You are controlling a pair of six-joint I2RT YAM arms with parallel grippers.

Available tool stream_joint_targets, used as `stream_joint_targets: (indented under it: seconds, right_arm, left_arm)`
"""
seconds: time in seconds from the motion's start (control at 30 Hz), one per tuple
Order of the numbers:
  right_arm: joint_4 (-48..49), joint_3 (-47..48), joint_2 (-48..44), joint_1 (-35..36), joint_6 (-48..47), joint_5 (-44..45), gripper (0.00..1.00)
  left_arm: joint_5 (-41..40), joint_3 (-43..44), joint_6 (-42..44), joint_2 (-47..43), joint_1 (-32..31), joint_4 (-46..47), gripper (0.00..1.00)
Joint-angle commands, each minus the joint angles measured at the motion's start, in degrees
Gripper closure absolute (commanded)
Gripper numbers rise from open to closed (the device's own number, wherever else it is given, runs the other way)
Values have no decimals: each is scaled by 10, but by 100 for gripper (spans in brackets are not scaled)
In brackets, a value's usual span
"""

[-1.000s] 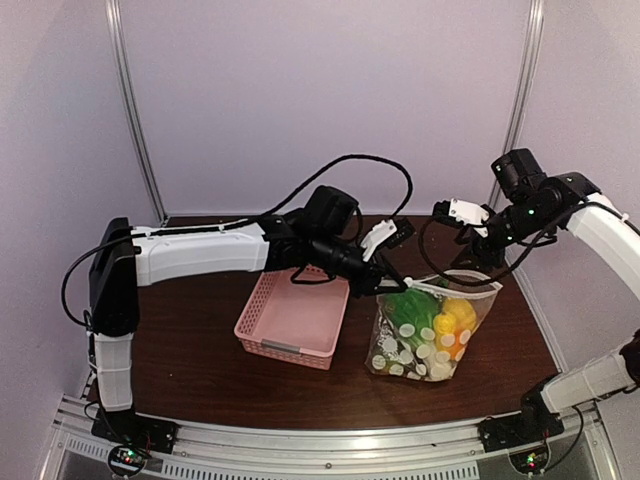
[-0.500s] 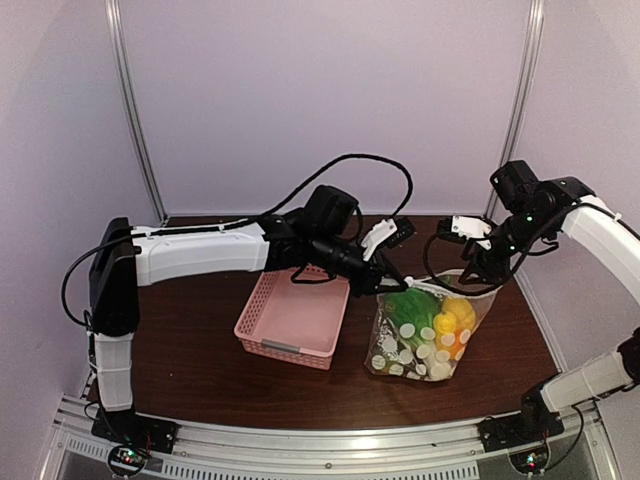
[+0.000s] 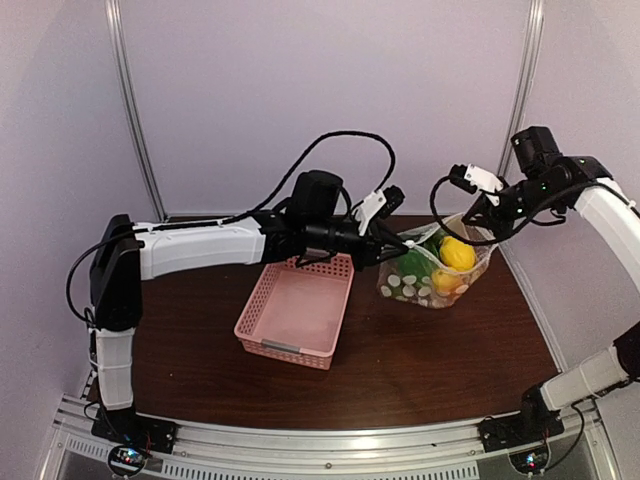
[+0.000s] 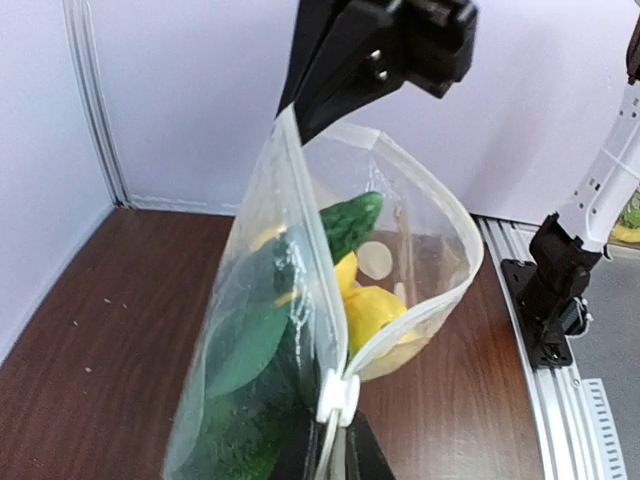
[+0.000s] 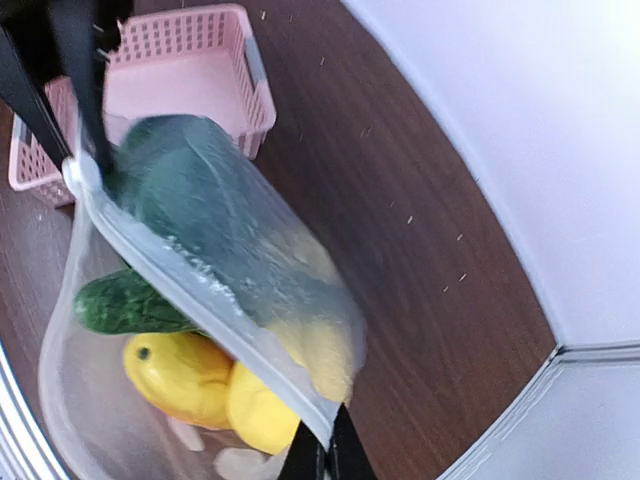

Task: Place the food in the zip-top bag and seal the zipper
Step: Pass from the left arm to the right

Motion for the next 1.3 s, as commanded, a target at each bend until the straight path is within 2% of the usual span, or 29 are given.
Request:
stream_joint_targets:
  seconds: [0.0, 0.07, 0.1, 0.13, 0.2, 0.3, 0.37, 0.57, 0.7, 0.77, 0.87, 0.93, 1.07, 1.13, 1.2, 1.27]
  right_arm:
    - [42, -13, -72, 20, 58, -67, 100]
    - [54, -82, -81, 48, 67, -61, 100]
    - [61, -113, -82, 58, 67, -56, 100]
    - [71, -139, -81, 62, 69, -57, 100]
    - [86, -171, -79, 63, 79, -67, 100]
    - [97, -181, -79, 64, 93, -72, 100]
    - [101, -173, -80, 64, 101, -77, 100]
    - [90, -149, -74, 64, 112, -85, 100]
    - [100, -156, -88, 64, 130, -94, 100]
    - [104, -161, -93, 64, 135, -101, 100]
    - [98, -165, -93, 65, 132, -100, 100]
    - [100, -170, -96, 65, 134, -99, 100]
    - [107, -180, -100, 69, 137, -103, 100]
    - [108, -185, -99, 73, 137, -102, 100]
    - [110, -187, -97, 78, 136, -101, 100]
    - [112, -189, -95, 82, 136, -101, 100]
  left_arm:
    - [2, -8, -9, 11, 4, 99, 70]
    - [-1, -32, -33, 15, 4, 115, 54]
    - [-7, -44, -43, 14, 4, 126, 42]
    - [-17, -55, -62, 12, 4, 135, 35]
    - [-34, -78, -94, 6, 3, 156, 27]
    - [-56, -101, -113, -5, -4, 175, 6]
    - [-73, -104, -118, -8, -13, 173, 2]
    - [-101, -91, -83, -16, -47, 123, 2]
    - [-83, -82, -58, -14, -59, 93, 4]
    - [-128, -77, -38, -14, -73, 69, 5]
    - [-219, -76, -27, -22, -89, 43, 20]
    - [-225, -92, -47, -35, -90, 40, 32]
    - [-261, -127, -103, -60, -98, 53, 44]
    - [-265, -125, -131, -54, -98, 50, 52]
    - [-258, -117, -148, -43, -98, 48, 56]
    - [-246, -107, -153, -32, -98, 48, 66]
